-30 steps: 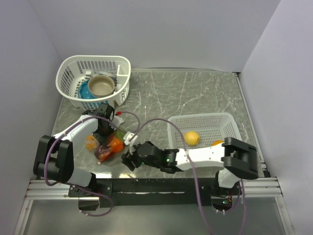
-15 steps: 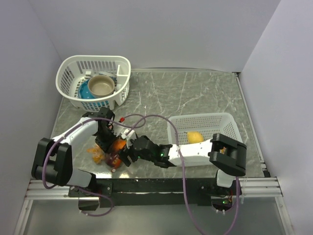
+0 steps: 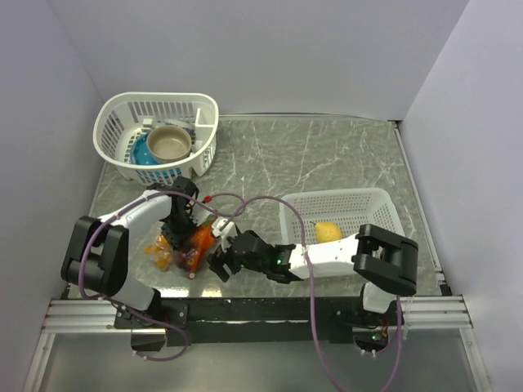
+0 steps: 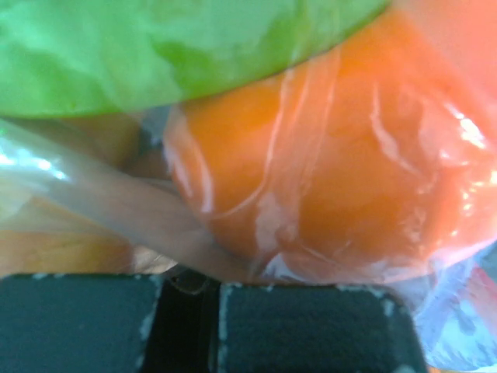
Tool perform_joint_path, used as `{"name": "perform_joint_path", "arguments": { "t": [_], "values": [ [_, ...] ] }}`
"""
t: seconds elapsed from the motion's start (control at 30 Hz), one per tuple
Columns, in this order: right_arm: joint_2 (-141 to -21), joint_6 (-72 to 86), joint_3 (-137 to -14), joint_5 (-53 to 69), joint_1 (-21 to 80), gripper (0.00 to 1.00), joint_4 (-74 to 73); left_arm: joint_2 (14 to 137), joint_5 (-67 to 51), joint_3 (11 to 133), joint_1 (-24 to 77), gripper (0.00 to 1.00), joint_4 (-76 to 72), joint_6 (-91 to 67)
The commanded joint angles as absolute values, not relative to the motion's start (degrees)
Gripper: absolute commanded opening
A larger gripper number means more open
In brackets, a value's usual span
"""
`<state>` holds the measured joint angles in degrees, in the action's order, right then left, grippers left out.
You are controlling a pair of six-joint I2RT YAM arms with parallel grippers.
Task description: Open the zip-top bag and remove the fake food
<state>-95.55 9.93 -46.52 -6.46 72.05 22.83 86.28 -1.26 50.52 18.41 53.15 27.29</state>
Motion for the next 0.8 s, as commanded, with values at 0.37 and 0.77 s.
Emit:
{"name": "perform_joint_path", "arguments": {
  "t": [0.37, 0.77],
  "values": [
    [-104.8, 4.3, -56.4, -0.2, 64.6, 0.84, 29.3, 89.2, 0.4, 52.3, 23.6, 0.01, 53.1, 29.1],
    [-113.4, 3.9, -62.8, 1.0, 67.5, 0.91, 30.1, 90.1, -5.2, 55.9, 23.7, 0.01, 55.4, 29.1]
  ]
}}
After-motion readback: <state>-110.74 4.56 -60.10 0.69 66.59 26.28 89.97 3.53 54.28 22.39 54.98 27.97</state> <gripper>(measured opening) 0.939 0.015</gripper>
